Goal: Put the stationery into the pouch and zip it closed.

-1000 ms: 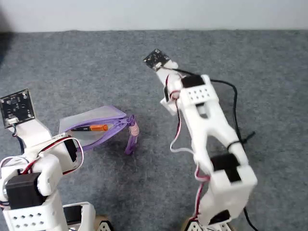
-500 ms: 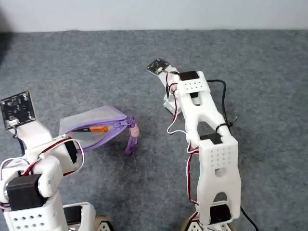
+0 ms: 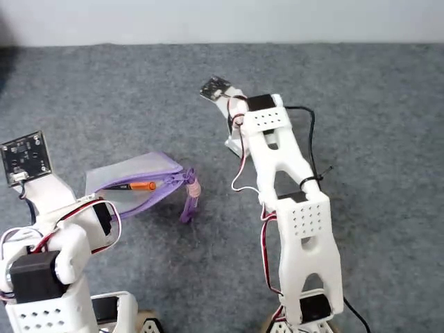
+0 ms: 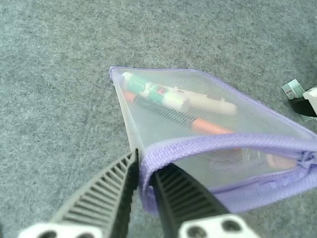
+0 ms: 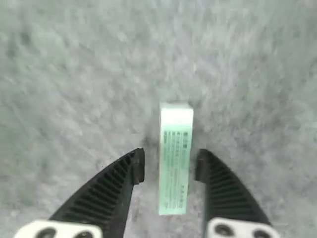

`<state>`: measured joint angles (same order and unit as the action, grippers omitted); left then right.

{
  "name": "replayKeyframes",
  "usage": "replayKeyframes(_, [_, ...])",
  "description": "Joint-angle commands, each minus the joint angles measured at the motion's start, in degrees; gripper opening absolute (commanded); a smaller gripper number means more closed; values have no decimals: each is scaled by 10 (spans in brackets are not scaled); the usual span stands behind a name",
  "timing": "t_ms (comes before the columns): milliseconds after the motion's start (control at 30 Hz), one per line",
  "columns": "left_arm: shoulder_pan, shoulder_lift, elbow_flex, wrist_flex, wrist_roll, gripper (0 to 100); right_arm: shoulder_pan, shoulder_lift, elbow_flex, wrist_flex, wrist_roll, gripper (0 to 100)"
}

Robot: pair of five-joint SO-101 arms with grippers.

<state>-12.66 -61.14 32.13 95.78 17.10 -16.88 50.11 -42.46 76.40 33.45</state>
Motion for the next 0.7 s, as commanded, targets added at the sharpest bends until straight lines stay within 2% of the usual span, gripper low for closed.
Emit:
replayKeyframes(0, [-2,4,-3,-11,5,11,-5,2,-31,-7,3,249])
replayKeyframes(233, [-2,1,-3,-10,5,11,-11,56,-33,-36,3,242])
replayKeyframes(300, [-2,0,-3,-9,5,11,-12,60,-39,-36,3,188])
replayKeyframes(433, [-2,-1,-2,-10,5,11,-14,61,-71,-29,3,0])
replayKeyframes(500, [-2,-1,-2,-10,5,11,-10,59,-87,-14,3,35])
replayKeyframes(600, [-2,-1,-3,-10,5,11,-11,59,-129,42,0,5])
replayKeyframes(667, [-2,-1,-5,-8,5,11,-13,59,-165,90,-28,8])
